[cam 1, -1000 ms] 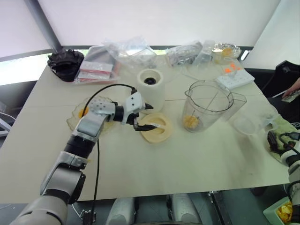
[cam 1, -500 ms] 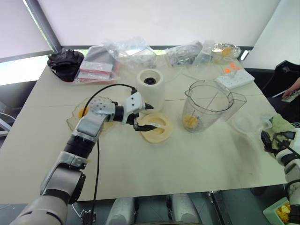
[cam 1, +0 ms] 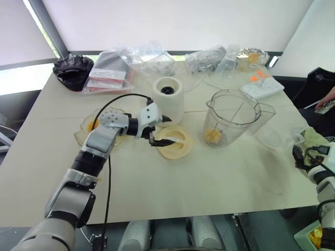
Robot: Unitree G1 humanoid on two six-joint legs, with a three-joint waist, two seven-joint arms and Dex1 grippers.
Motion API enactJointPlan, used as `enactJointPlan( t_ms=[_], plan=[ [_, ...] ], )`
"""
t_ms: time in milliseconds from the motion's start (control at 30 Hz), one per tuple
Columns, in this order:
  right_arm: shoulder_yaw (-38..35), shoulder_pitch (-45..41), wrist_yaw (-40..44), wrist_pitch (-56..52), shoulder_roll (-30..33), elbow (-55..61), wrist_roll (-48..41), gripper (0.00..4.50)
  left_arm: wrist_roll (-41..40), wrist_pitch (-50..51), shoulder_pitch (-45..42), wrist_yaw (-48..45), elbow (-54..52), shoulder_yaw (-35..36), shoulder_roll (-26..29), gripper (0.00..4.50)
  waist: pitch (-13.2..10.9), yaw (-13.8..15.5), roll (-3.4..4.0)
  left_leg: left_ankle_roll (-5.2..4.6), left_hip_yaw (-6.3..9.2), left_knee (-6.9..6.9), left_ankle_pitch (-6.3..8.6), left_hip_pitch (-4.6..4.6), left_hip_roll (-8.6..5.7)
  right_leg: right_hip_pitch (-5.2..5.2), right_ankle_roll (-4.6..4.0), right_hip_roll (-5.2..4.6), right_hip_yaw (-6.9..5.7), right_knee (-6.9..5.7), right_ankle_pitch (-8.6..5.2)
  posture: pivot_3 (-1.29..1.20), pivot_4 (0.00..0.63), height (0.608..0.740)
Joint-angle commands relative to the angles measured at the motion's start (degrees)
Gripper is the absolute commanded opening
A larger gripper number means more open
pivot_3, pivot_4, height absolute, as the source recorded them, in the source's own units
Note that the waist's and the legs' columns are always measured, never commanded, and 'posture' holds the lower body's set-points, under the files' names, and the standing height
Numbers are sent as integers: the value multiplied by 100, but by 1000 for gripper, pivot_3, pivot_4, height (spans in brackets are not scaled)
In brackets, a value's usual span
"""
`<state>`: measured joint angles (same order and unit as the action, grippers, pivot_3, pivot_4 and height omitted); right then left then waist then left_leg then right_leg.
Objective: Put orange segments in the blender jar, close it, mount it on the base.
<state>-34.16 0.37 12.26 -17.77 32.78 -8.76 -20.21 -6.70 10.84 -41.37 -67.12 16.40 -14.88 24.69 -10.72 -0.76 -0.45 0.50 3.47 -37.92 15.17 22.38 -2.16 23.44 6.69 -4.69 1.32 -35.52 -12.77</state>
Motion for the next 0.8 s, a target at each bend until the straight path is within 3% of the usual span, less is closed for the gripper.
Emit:
enactJointPlan(
  t_ms=[33,333,800],
  plan=[
    [-188,-97,-124,207,110,-50,102,4500,-4,-69,-197,-10,-80,31,1,4482,0,0,0,0,0,0,0,0,0,0,0,0,0,0,0,0,150,740],
    [-176,165,-97,57,237,-157,285,4500,-2,-55,-182,3,-128,31,0,4482,0,4,0,0,0,0,0,1,0,0,0,0,0,1,0,0,150,740],
    [-144,349,39,-335,29,606,-40,4500,10,-73,-194,-21,-108,9,-16,4482,0,3,1,-3,2,1,1,1,1,0,0,0,2,3,0,0,150,740]
  ],
)
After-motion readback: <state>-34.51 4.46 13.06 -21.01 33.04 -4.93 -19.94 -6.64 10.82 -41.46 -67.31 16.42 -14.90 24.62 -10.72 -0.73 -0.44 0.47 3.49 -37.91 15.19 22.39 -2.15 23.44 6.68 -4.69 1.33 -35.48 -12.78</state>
